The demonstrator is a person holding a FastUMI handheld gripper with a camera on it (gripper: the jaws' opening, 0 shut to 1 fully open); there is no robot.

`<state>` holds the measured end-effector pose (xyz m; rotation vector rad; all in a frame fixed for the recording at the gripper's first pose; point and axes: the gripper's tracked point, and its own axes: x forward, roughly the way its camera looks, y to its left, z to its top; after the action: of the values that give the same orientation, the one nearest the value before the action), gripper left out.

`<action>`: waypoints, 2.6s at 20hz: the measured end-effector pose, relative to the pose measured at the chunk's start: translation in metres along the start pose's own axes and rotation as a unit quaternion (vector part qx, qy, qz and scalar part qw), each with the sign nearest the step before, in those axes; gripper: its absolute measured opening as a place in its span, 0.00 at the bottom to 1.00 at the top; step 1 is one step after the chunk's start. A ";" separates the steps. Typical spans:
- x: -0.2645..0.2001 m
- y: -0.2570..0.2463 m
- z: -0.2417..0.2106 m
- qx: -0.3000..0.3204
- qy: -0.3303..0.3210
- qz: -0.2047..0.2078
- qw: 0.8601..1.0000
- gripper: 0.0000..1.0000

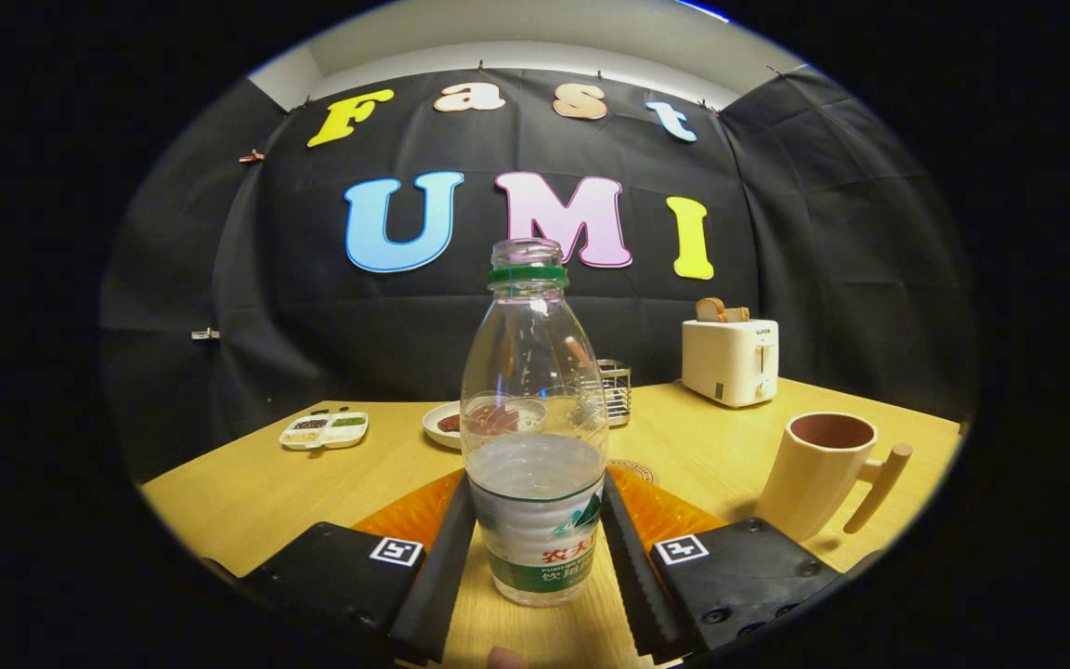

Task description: Take the bottle from table, then pour the juice into the cup, finally place the bottle on the coaster

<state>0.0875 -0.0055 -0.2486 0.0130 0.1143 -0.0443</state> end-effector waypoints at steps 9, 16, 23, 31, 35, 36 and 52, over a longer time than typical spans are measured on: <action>-0.025 -0.007 0.050 0.251 0.015 -0.008 0.968 0.75; -0.022 -0.015 0.048 0.439 0.040 0.008 0.898 0.75; -0.012 -0.030 0.034 0.543 0.066 -0.013 0.837 0.75; -0.005 -0.041 0.041 0.628 0.059 -0.022 0.775 0.75; -0.008 -0.054 0.042 0.666 0.045 -0.037 0.744 0.75; -0.007 -0.057 0.043 0.671 0.043 -0.040 0.739 0.75; 0.005 -0.075 0.031 0.734 0.056 -0.070 0.673 0.75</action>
<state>0.0921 -0.0811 -0.2194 1.6598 0.1783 -0.2862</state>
